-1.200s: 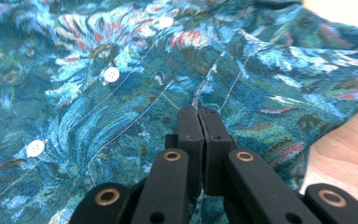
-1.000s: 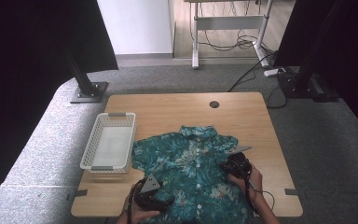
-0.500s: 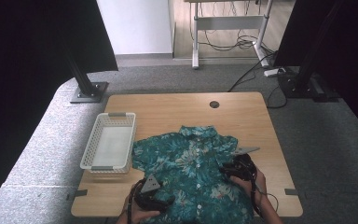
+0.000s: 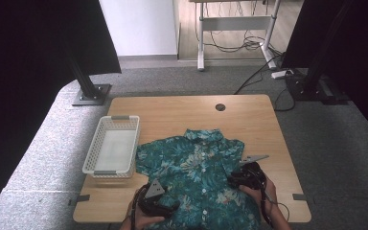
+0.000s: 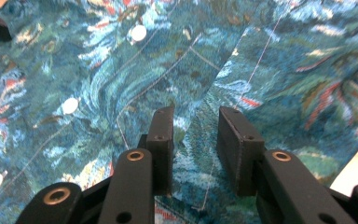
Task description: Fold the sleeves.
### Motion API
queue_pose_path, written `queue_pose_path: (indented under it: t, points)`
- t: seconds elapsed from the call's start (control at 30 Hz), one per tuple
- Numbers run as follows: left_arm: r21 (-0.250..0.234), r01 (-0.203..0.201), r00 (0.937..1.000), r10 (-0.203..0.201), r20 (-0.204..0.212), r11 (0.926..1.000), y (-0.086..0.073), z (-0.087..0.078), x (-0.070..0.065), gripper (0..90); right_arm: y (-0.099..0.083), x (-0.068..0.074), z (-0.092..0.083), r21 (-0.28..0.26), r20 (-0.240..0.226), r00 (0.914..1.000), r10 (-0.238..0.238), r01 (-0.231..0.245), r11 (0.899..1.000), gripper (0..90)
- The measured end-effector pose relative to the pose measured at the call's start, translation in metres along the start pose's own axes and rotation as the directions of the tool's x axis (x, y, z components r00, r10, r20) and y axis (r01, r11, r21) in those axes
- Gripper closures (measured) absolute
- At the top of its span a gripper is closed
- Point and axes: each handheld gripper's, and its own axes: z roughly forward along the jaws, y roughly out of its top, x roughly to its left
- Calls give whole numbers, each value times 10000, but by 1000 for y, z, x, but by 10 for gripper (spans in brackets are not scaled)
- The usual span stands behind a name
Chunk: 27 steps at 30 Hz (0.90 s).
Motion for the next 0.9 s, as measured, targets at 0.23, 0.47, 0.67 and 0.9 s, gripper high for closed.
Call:
queue_pose_path:
  t: [0.23,0.47,0.67,0.9]
  points:
    - [-2,4,10000,-4,-3,10000,0,0,0,163,-10,6,2,214,-97,9999,-120,122,9997,643]
    - [-12,-4,10000,4,-16,10000,0,1,-1,156,-13,12,-1,262,-215,9995,-242,247,9993,574]
    - [0,2,10000,-2,-28,10000,0,1,-1,155,-4,12,-5,-401,376,9993,72,-57,9992,405]
    - [-40,182,9998,-182,66,9998,0,-1,1,156,-2,28,12,-506,1052,9944,90,-37,9987,319]
